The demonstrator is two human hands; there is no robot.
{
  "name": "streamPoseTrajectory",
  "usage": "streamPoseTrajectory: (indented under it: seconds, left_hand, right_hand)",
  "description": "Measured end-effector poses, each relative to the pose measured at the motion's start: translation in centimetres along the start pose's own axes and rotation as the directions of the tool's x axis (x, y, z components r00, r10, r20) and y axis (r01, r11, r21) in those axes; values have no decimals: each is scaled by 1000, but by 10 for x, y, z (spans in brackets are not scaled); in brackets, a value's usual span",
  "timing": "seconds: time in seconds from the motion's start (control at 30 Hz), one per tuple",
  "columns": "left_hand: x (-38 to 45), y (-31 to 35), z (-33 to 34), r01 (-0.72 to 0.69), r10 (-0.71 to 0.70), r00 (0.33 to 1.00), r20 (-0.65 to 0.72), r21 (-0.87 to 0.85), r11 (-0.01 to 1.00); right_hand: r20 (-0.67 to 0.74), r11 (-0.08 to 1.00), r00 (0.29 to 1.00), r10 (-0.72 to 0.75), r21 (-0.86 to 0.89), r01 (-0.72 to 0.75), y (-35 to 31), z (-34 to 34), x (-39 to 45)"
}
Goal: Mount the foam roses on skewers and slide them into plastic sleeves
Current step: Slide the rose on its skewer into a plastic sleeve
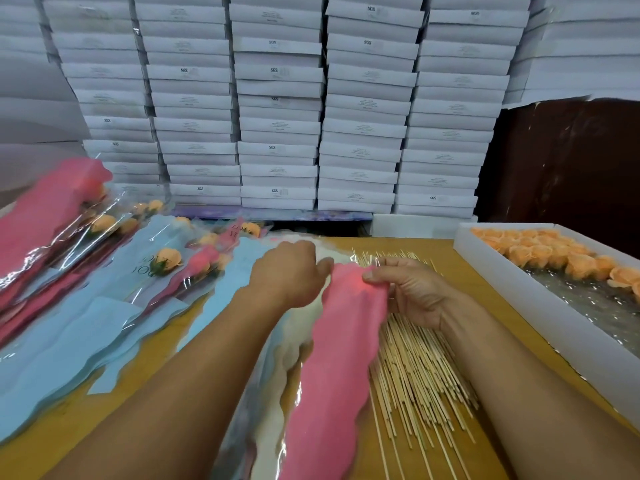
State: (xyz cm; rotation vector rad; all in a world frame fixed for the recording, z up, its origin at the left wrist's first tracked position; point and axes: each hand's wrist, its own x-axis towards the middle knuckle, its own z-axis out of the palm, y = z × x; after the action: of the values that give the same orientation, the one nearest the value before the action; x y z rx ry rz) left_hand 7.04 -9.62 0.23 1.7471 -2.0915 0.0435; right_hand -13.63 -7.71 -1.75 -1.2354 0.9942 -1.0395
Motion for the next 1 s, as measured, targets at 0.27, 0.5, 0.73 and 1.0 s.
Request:
streamPoseTrajectory:
  seconds: [0.27, 0.5, 0.73, 1.0]
  left_hand:
    - [3, 23, -12, 163, -45, 916, 400, -268, 949]
    - [-26, 7, -22, 337, -29, 858, 513, -518, 786]
    - [-58, -5, -24, 482, 137, 779, 611, -725, 492]
    - [-68, -6, -29, 471, 157, 836, 526, -834, 287]
  right_hand:
    - [-12, 1000, 1000, 17, -4, -17, -2, 0, -1]
    - [-68, 999, 998, 6, 43, -3, -5, -1, -1]
    - [-160, 985, 987, 1, 168, 26, -5, 0, 1]
    - [-177, 991, 984, -3, 133, 26, -5, 2, 1]
